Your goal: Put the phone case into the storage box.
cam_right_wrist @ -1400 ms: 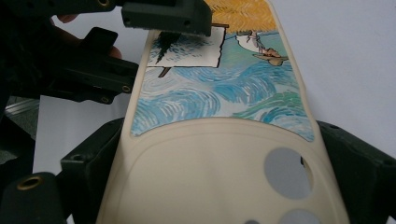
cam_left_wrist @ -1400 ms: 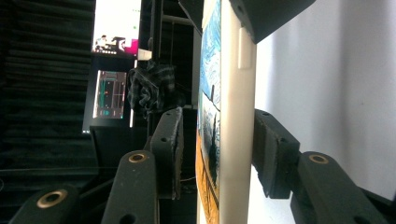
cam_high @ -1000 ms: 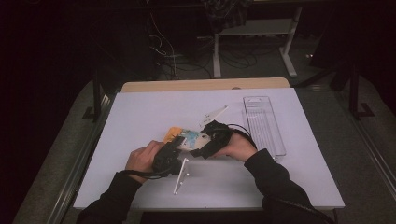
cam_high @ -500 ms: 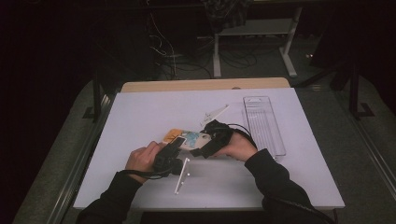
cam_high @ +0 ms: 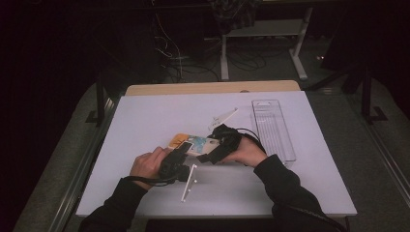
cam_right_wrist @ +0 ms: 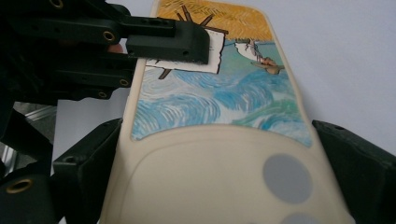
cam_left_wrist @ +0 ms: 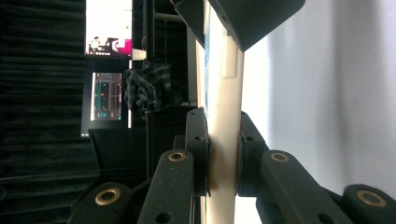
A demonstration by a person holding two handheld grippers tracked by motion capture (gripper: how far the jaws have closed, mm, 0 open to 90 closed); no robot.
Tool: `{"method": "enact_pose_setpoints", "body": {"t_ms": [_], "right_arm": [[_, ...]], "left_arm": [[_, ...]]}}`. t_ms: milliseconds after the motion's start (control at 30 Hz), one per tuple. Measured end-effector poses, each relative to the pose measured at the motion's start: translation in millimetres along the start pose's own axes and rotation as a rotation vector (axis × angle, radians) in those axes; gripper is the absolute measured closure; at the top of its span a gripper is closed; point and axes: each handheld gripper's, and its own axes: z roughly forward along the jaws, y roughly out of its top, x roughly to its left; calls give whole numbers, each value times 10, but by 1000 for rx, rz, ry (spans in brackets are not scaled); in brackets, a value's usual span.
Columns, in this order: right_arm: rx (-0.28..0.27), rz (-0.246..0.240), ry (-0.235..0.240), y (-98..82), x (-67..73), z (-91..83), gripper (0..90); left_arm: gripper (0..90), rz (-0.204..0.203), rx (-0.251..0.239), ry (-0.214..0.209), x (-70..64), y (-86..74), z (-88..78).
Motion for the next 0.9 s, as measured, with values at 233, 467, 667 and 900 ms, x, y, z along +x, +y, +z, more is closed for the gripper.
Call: {"method": "enact_pose_setpoints", "body": {"t_ms": [233,467,667,900], "right_arm": [[-3,-14,1,10,23,10,1],[-13,-10,-5,11,14,-29,0],[-7,-25,-33,-18,-8,-104,0],[3,-15,-49,-73,-23,-200,0]], "left_arm": [[800,7,4,-6,1,-8,3],[800,-4,15,-22,2,-44,24],[799,-9,33,-23,18,-73,25],[799,-19,44,-17,33,-115,31]]}}
